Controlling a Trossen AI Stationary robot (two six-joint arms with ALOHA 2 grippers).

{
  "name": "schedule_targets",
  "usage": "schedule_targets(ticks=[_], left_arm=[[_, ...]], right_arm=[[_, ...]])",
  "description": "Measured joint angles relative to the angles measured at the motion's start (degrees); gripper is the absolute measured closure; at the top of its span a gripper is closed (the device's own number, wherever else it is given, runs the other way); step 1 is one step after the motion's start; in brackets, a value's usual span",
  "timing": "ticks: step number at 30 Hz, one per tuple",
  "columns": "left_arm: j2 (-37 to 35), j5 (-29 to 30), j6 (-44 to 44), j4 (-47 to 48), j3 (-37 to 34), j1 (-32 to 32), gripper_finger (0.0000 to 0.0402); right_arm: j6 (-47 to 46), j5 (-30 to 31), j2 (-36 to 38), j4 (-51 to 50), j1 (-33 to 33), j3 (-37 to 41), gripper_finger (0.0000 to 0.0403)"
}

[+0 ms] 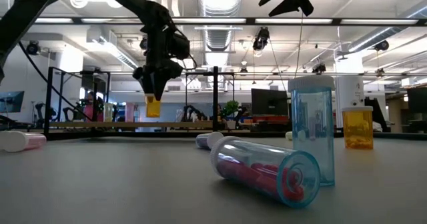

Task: Pick and place medicine bottles onto shelf by color
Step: Put the left orange pill bottle on the shelf

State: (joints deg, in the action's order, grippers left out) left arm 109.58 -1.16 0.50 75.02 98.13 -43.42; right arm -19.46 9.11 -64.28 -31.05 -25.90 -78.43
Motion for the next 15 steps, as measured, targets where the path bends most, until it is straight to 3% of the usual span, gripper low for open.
schedule_targets(ticks=[15], left_arm=[[0.1, 2.0, -3.0, -2.7, -0.4, -4.0, 0.0201]], right_arm=[[0.0, 0.0, 0.0, 0.0, 0.0, 0.0, 0.0177]])
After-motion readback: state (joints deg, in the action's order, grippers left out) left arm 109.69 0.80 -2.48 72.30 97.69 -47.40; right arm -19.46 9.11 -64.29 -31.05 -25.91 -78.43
